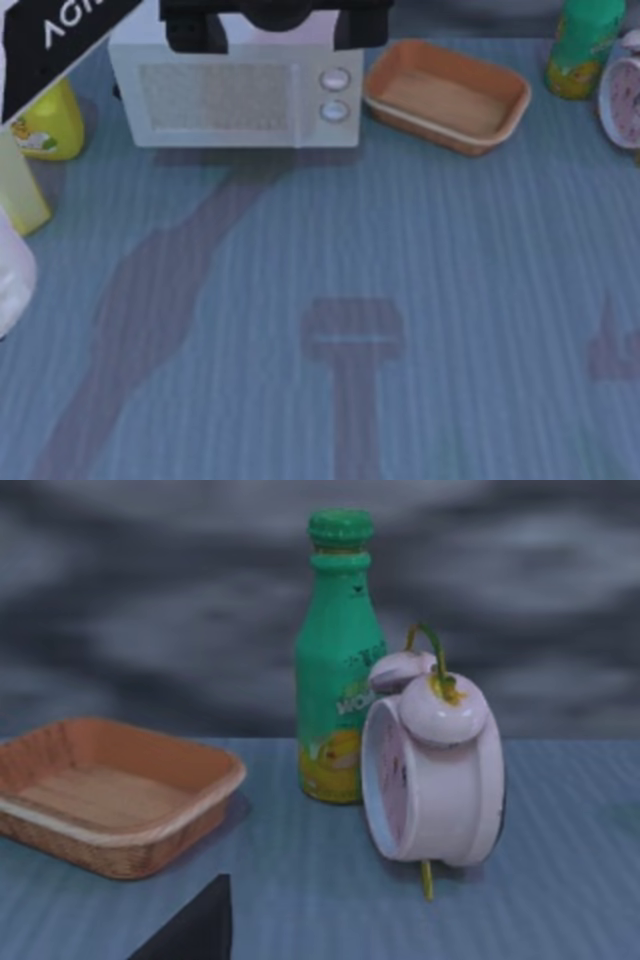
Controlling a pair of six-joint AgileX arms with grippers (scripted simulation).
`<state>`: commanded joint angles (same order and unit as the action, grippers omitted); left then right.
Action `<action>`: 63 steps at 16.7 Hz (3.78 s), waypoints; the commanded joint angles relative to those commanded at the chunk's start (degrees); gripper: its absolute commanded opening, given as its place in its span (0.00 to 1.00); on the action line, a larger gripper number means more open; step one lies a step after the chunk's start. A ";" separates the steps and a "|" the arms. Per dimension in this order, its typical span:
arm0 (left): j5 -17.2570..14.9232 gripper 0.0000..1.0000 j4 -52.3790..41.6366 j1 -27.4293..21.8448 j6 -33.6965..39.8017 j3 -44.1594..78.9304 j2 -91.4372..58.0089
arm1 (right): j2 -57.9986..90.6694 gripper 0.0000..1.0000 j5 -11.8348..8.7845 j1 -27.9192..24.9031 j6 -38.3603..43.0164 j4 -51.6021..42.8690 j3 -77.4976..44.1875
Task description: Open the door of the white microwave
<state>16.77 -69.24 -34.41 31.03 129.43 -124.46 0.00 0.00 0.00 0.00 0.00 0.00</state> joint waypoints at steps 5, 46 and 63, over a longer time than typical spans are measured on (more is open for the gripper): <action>-0.21 1.00 1.10 0.46 -0.40 -0.79 -0.37 | 0.00 1.00 0.00 0.00 0.00 0.00 0.00; -0.82 0.00 16.04 1.12 -1.31 -16.42 -0.36 | 0.00 1.00 0.00 0.00 0.00 0.00 0.00; -0.48 0.00 16.76 1.13 -1.06 -17.29 0.83 | 0.00 1.00 0.00 0.00 0.00 0.00 0.00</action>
<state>16.29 -52.48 -33.28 29.97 112.14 -123.63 0.00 0.00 0.00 0.00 0.00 0.00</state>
